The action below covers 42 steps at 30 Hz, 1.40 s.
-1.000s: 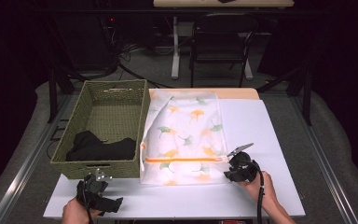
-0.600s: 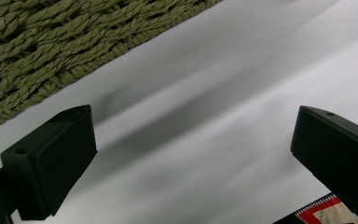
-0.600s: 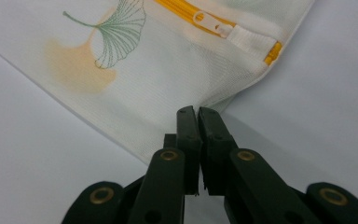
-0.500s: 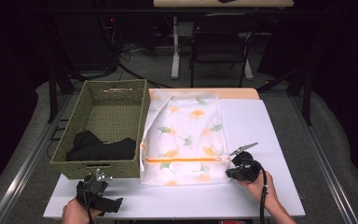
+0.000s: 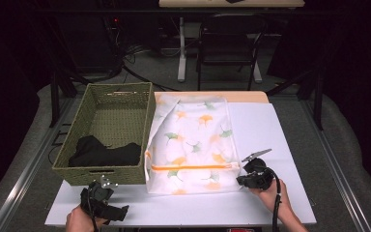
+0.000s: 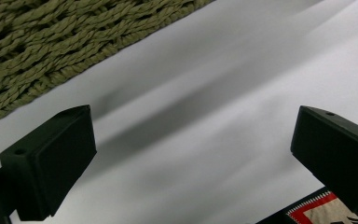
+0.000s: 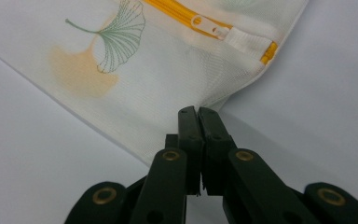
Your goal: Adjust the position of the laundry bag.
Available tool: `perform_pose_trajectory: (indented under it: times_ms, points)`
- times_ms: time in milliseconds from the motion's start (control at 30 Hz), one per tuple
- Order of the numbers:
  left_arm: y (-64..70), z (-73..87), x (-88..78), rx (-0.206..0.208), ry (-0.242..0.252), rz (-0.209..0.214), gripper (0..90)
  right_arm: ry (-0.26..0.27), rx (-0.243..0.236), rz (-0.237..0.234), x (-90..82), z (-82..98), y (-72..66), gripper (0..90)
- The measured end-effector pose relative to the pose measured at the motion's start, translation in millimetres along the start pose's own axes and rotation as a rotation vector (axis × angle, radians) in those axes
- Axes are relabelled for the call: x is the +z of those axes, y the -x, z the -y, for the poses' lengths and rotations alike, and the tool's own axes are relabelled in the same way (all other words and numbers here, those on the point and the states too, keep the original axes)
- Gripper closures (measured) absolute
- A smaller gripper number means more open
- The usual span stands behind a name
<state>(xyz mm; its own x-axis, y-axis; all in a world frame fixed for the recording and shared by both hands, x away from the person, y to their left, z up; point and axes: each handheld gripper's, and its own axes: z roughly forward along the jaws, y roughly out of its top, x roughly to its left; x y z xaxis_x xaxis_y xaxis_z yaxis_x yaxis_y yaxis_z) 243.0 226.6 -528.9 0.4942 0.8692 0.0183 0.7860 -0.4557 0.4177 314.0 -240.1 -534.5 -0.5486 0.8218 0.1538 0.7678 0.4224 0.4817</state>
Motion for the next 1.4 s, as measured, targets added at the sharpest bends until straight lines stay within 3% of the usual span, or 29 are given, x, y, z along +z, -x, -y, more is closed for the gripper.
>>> perform_pose_trajectory:
  times_ms: [500,667,867,933,1400]
  points:
    - [8.3,-2.7,0.9,0.015,-0.009,0.016,0.1,0.002,0.02,0.007,-6.8,7.1,6.7,89.0]
    - [10.0,-2.8,-0.5,0.0,0.001,0.035,0.1,0.007,0.022,0.002,-10.3,10.0,9.0,89.0]
    - [18.0,-5.1,-1.4,0.017,0.008,0.048,0.1,0.0,0.035,0.007,-11.2,11.4,8.4,89.0]
    - [22.9,-7.8,-2.6,0.025,0.018,0.071,0.0,0.003,0.024,0.008,-11.4,11.7,9.2,89.0]
    - [42.3,-20.1,-3.8,0.029,0.034,0.122,0.1,0.007,0.03,0.015,-14.0,13.2,9.9,89.0]
